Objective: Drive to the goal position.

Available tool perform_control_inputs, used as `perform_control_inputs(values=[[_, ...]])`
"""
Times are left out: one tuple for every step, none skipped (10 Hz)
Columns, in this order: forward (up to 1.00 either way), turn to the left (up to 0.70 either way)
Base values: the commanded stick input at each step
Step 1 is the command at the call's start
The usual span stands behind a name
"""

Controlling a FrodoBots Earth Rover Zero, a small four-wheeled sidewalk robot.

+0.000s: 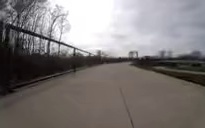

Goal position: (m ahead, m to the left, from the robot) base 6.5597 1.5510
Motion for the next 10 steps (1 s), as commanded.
perform_control_inputs(values=[[1.0, -0.38], [1.0, -0.24], [1.0, 0.0], [1.0, 0.0], [1.0, 0.0], [1.0, 0.0], [1.0, 0.0], [1.0, 0.0], [1.0, 0.0], [1.0, 0.0]])
